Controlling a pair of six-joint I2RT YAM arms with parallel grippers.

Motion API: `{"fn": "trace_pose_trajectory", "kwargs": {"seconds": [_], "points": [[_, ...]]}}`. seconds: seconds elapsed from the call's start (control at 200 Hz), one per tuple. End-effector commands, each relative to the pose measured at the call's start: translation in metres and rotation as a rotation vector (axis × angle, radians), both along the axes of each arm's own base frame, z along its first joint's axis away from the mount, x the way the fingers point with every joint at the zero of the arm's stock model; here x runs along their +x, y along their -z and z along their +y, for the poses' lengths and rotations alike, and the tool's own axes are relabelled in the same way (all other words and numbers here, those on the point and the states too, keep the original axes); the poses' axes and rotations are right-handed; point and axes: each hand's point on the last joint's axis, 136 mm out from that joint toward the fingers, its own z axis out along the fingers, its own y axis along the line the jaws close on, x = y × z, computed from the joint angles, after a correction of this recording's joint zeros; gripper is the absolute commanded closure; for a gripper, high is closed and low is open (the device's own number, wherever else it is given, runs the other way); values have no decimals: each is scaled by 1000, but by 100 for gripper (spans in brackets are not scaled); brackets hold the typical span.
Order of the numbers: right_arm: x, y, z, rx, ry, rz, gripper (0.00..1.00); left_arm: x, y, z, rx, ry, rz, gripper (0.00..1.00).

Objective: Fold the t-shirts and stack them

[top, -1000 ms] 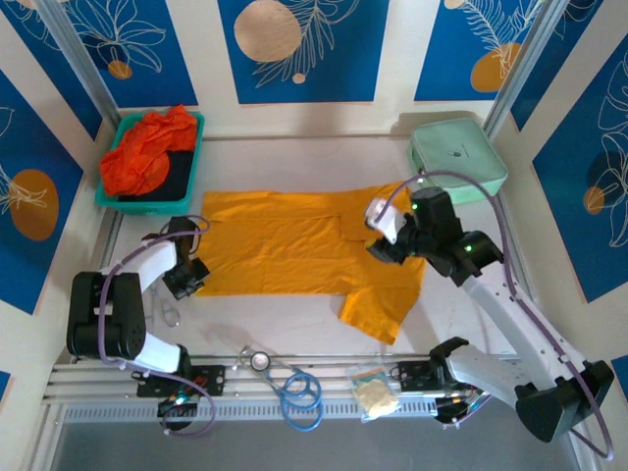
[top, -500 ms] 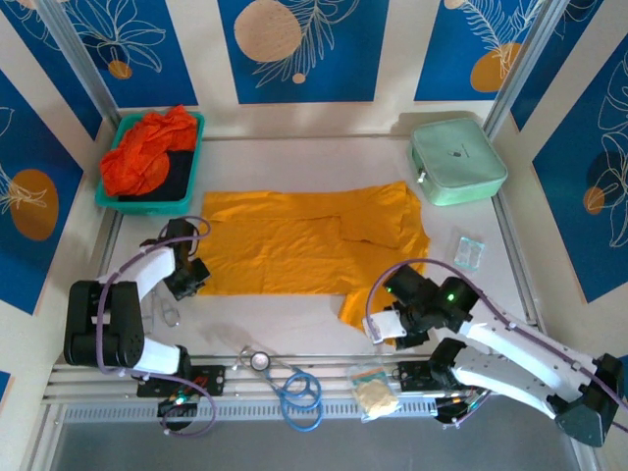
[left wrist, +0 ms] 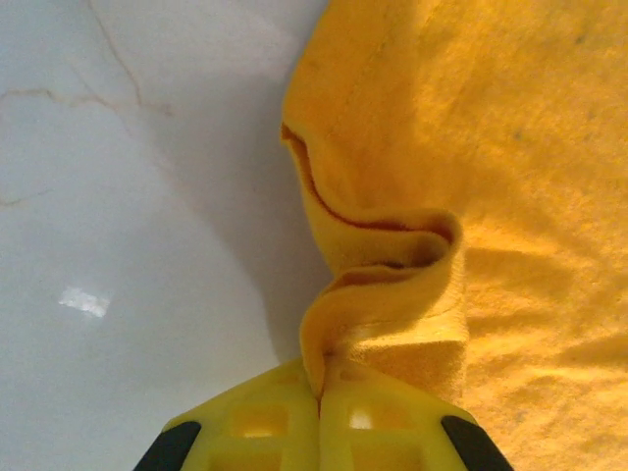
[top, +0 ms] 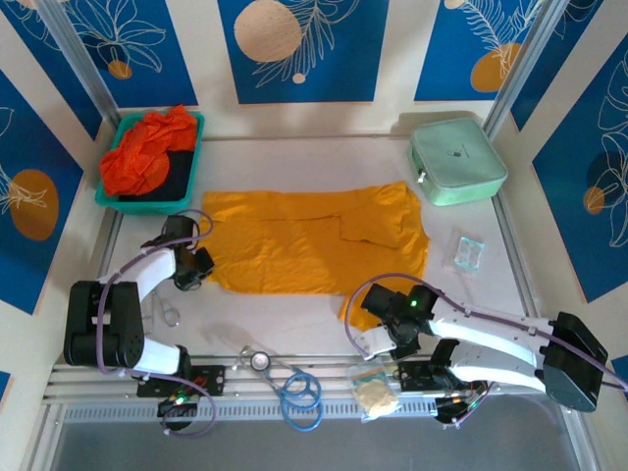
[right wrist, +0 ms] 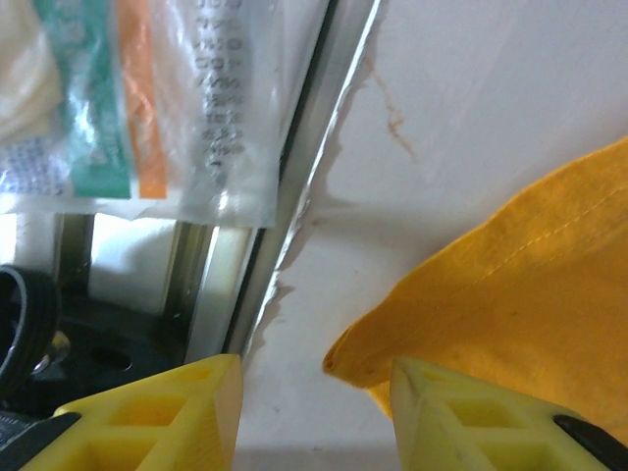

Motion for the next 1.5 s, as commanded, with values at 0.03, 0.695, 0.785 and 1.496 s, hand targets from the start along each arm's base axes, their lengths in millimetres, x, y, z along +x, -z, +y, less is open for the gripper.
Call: {"fn": "trace_pose_trajectory", "kwargs": {"seconds": [0.03, 0.695, 0.785, 1.496], "points": [[2, 2, 6, 15, 1, 5, 57, 4, -8, -4, -14, 22, -42, 100], [23, 15, 4, -88, 60, -33, 73, 6, -5, -5, -16, 30, -46, 100], [25, 13, 4, -104, 73, -33, 82, 6, -4, -5, -21, 31, -47, 100], [30, -94, -43, -23, 209, -346, 100, -29, -4, -1, -3, 11, 16, 100]]}}
